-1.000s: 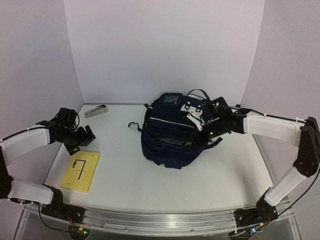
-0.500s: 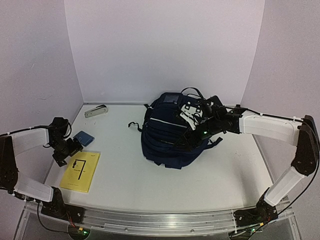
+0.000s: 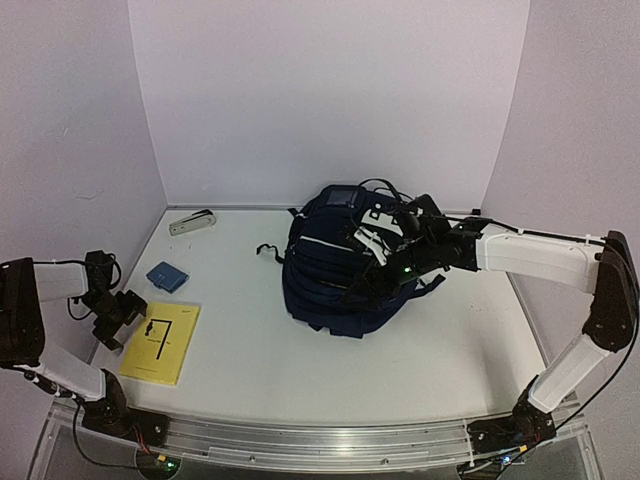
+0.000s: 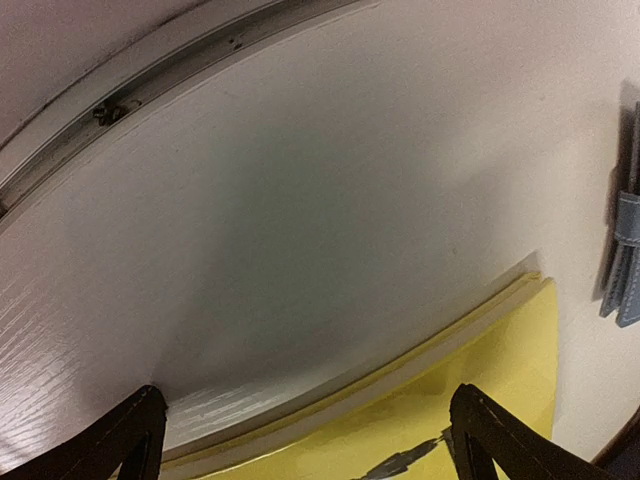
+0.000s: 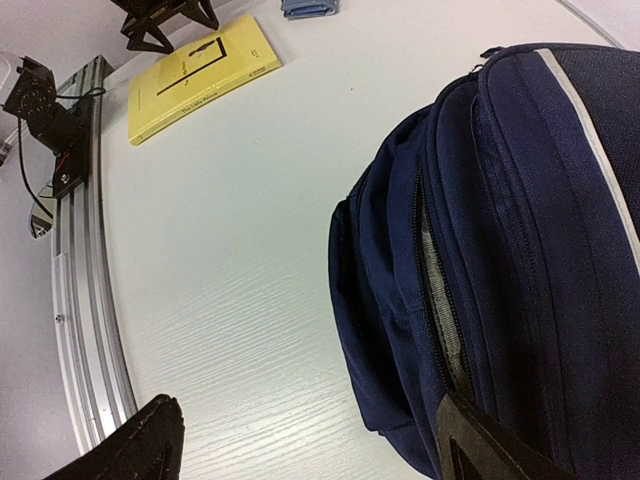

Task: Pack the student bag
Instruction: Move the book to the center of the board.

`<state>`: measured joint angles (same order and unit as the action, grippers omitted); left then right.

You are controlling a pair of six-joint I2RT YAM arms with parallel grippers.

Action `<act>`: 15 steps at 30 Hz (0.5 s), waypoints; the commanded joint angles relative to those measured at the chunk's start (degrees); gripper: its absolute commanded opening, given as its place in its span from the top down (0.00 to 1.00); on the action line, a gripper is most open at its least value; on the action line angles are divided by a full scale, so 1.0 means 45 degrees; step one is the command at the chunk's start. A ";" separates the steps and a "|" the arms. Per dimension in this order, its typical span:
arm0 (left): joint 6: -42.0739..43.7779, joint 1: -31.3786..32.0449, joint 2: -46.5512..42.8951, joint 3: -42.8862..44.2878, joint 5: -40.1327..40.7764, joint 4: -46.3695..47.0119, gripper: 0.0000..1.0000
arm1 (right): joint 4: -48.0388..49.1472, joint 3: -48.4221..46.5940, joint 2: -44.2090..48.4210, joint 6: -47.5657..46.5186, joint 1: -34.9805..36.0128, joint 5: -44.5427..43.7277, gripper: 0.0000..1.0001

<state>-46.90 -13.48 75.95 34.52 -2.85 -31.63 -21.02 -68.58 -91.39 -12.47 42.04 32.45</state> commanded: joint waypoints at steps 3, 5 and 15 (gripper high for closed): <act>-0.0676 -0.0085 0.0775 -0.0612 -0.1100 0.1181 0.00 | 0.0162 0.0099 0.0121 0.0037 0.0045 0.0082 0.12; -0.0778 -0.0092 0.0491 -0.0763 -0.1108 0.1274 0.00 | 0.0159 0.0094 0.0085 0.0055 0.0051 0.0127 0.12; -0.1107 -0.0062 -0.0428 -0.1347 -0.3086 0.1995 0.00 | -0.0044 -0.0322 -0.0280 0.0036 0.0052 0.0365 0.12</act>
<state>-49.98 -13.85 72.66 31.09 -8.36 -24.75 -21.05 -68.36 -91.57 -12.36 42.06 32.90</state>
